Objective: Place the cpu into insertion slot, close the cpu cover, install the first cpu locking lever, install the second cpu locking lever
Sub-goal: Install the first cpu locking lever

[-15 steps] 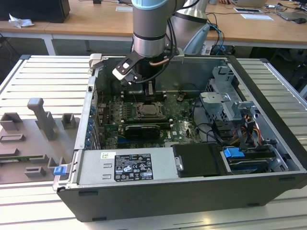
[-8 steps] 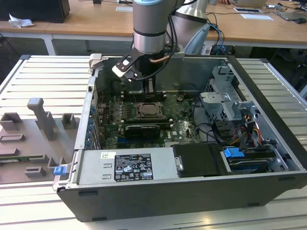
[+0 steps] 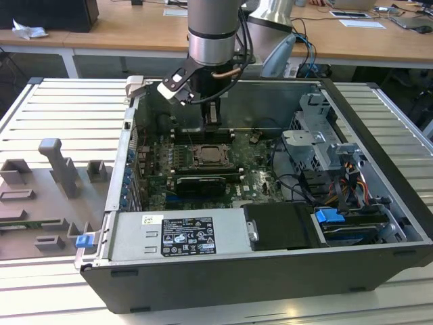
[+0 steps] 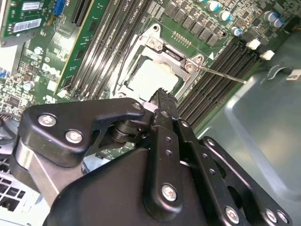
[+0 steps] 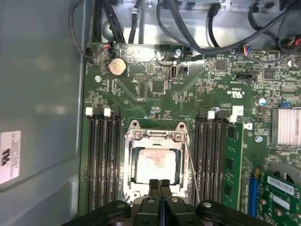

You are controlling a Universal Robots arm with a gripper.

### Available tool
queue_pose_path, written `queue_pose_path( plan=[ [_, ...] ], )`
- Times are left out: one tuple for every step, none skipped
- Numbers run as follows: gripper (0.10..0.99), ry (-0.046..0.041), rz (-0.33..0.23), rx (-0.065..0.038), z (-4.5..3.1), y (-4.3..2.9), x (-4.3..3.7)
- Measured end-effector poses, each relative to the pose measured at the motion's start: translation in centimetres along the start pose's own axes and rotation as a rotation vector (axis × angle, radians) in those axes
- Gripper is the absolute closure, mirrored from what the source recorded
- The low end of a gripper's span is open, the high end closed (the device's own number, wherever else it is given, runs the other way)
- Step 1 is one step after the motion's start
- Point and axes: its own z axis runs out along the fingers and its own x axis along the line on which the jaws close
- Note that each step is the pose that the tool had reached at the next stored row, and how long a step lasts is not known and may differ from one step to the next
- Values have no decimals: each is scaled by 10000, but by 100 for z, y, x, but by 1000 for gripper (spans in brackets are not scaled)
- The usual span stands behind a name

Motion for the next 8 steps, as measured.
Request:
queue_pose_path(
  plan=[
    [980, 1, 0, 0, -23, 1, 0],
    [980, 1, 0, -1, -50, 2, 1],
    [980, 1, 0, 0, -79, 3, 1],
    [980, 0, 0, 0, -88, 3, 1],
    [980, 2, -19, 0, -87, 3, 1],
    [980, 4, -84, 0, -87, 3, 1],
    [980, 9, -231, 2, -87, 3, 2],
    [980, 12, -337, 3, -87, 3, 1]
  ],
)
